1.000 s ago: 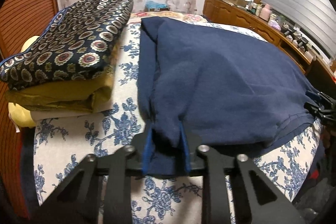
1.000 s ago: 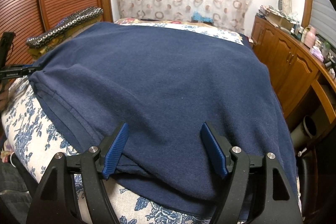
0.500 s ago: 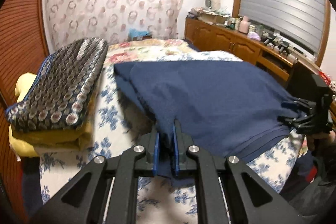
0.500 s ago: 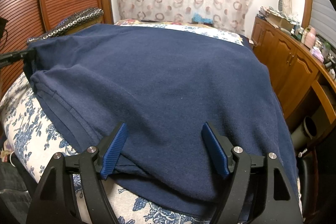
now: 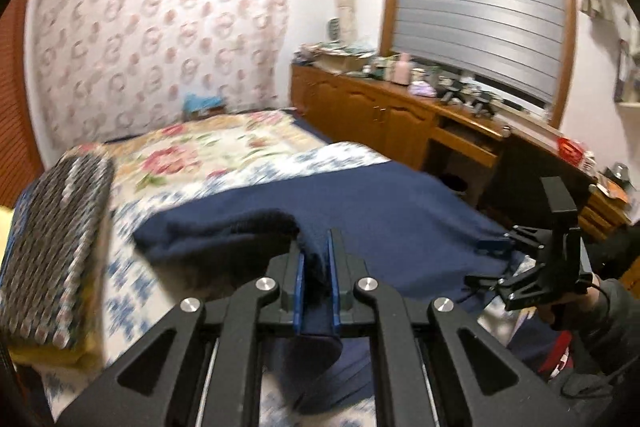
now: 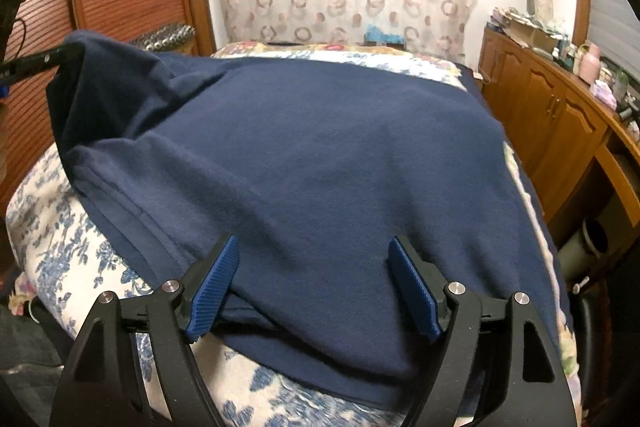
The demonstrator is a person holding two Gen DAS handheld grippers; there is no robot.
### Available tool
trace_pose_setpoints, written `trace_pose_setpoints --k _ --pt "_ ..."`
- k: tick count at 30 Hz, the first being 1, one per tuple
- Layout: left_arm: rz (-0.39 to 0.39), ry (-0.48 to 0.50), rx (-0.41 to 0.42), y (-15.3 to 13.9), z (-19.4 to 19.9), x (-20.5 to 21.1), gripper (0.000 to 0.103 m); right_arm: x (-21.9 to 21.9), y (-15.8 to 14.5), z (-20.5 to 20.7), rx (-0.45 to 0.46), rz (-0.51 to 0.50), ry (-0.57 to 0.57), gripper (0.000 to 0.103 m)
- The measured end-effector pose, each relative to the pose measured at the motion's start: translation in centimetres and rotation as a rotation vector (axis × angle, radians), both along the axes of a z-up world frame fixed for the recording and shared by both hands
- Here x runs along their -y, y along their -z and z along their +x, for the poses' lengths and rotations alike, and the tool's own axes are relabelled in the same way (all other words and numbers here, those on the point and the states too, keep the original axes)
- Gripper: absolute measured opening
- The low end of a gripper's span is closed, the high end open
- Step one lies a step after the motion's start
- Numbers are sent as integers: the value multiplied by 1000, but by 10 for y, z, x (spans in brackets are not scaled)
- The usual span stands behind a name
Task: Fold small clothes
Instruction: 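Lift the shirt edge with the left tool, fold it over and open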
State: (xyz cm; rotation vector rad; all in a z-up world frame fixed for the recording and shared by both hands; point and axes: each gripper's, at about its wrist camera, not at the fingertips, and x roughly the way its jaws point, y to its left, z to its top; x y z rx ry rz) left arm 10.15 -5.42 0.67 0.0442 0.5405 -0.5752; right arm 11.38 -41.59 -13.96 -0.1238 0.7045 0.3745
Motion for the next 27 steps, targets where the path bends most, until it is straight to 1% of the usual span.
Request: trace_pose_setpoints --k 10,13,14,19,24,26,27 --pt "8 174 31 -38 19 83 6 45 -34 -16 78 31 87 79" --pt "30 217 46 -45 17 105 6 58 -41 -20 93 33 109 79" --pt "54 231 57 -48 15 117 6 60 -42 -21 97 33 115 79" --pt "48 295 58 -61 10 146 6 74 -51 -29 121 33 145 79" --pt "24 356 23 -70 9 172 7 84 -60 -36 144 39 173 79" --pt "66 357 6 -64 12 180 9 88 -61 -35 145 43 179 79" --pt "86 362 -16 -58 16 182 11 89 -61 -35 143 44 184 79"
